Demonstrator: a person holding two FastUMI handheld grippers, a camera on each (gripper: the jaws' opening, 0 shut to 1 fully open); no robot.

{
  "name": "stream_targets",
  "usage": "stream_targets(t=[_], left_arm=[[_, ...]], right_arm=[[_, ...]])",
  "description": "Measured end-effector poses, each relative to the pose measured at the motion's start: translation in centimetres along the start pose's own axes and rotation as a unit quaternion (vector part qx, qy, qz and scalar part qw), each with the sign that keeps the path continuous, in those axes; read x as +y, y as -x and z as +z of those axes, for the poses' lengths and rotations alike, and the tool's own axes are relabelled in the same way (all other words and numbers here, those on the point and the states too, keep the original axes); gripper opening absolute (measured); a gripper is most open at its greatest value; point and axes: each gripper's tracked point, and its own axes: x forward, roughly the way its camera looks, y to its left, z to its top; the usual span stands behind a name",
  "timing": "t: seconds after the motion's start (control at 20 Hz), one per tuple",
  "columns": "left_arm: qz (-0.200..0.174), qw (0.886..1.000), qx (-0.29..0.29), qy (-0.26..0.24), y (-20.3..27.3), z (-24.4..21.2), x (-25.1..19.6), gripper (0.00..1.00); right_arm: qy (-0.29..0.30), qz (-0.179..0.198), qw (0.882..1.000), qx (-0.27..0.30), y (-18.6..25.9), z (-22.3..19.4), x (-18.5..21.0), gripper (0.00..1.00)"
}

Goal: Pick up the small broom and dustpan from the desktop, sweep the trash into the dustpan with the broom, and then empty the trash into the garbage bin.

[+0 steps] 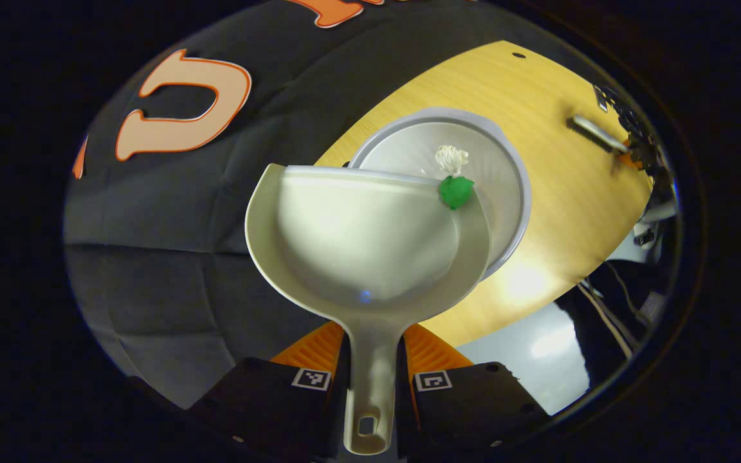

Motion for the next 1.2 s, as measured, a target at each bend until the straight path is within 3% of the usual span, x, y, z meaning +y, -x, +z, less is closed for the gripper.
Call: stream_targets(t=[0.25,0.6,0.7,0.9,1.1,1.2], left_arm=[[-0.018,1.000,-0.002,-0.003,-0.9,0.4,-0.6,0.33],[-0.066,0.989,-0.053,0.119,-2.1,1.8,-2.8,0.33],[-0.074,0.981,-0.078,0.162,-1.9,2.7,-3.6,0.33],[-0.109,0.951,-0.155,0.243,-0.2,6.3,-4.6,0.33],[-0.138,0.931,-0.209,0.265,2.0,10.9,-6.3,0.33],[-0.160,0.916,-0.245,0.274,4.0,13.8,-8.6,0.33]], right_arm=[[-0.012,0.002,1.000,-0.002,0.2,0.9,0.3,0.21],[-0.011,0.001,1.000,0.005,0.9,3.4,0.0,0.21],[-0.012,0.002,1.000,0.007,1.2,2.7,0.4,0.21],[-0.022,0.002,1.000,0.002,1.0,4.0,-0.2,0.21],[-0.030,0.001,1.000,-0.001,0.9,3.9,-0.2,0.21],[-0.031,0.002,1.000,-0.002,1.0,3.8,-0.2,0.21]])
